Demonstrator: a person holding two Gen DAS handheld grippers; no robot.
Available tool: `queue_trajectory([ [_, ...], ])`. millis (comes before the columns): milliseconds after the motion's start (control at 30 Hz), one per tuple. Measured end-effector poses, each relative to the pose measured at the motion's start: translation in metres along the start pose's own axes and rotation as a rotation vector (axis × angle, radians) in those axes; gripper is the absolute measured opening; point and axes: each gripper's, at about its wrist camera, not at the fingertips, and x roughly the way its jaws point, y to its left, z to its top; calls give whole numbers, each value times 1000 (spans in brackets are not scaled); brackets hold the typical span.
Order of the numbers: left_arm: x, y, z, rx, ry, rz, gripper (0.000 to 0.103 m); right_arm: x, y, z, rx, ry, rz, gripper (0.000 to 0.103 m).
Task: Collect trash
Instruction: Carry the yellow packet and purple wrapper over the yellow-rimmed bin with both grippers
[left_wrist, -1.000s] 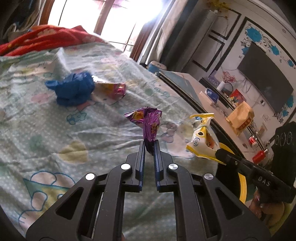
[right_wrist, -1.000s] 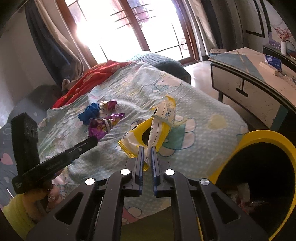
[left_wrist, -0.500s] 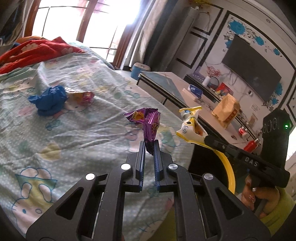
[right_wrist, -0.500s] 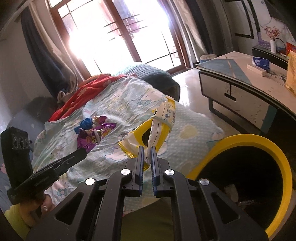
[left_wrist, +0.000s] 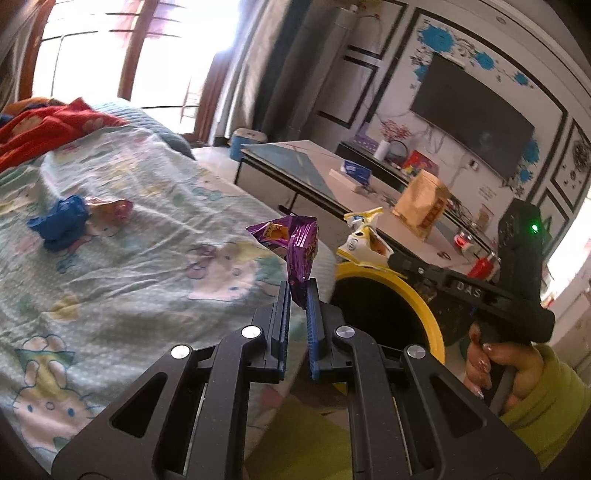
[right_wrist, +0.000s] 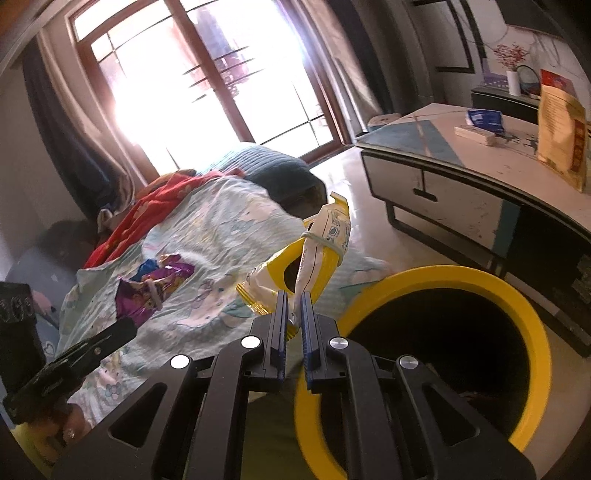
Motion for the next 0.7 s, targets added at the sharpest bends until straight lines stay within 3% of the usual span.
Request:
queue_trajectory([
  [700, 34, -82, -34, 224, 112, -62, 5, -44, -73, -27, 101, -15, -113, 7],
])
